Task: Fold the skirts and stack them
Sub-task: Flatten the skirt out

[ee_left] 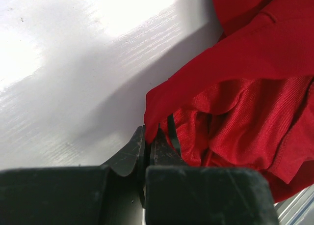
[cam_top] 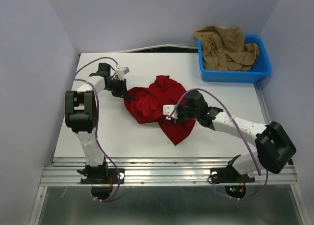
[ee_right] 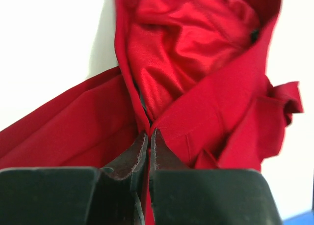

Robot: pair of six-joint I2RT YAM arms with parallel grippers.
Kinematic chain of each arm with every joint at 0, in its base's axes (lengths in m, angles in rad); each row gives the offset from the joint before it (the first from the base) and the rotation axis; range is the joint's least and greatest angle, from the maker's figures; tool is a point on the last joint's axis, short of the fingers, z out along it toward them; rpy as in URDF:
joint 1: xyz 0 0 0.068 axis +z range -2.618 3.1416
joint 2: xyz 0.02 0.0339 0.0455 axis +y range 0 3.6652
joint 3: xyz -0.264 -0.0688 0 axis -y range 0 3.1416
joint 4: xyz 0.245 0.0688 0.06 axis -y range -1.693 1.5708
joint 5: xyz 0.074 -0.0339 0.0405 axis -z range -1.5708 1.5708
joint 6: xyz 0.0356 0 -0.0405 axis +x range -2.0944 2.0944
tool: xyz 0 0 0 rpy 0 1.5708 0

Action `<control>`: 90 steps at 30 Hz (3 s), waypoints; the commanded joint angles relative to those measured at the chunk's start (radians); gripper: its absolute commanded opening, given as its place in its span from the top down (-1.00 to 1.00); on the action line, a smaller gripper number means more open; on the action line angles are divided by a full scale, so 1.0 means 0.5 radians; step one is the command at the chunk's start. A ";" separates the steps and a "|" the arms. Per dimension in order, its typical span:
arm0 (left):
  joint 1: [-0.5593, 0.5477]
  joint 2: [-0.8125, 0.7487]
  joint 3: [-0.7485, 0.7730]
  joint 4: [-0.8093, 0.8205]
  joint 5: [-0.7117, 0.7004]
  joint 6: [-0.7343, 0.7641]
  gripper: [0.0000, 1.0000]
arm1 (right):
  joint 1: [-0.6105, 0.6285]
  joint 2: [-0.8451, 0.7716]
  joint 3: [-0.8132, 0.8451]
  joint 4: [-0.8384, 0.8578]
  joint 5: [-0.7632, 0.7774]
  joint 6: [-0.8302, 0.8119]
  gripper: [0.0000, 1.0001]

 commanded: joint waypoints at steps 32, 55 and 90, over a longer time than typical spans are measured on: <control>-0.182 -1.421 -0.450 -0.361 -0.716 0.308 1.00 | -0.609 -0.322 0.278 -0.109 -0.072 0.771 0.99; 0.275 -1.006 -0.214 -0.668 0.321 1.350 -0.57 | -0.627 -0.063 0.195 -0.113 -0.038 0.854 0.99; 0.050 -1.070 -0.138 -0.300 0.328 1.340 1.00 | -0.765 -0.233 0.454 -0.195 0.027 0.844 0.99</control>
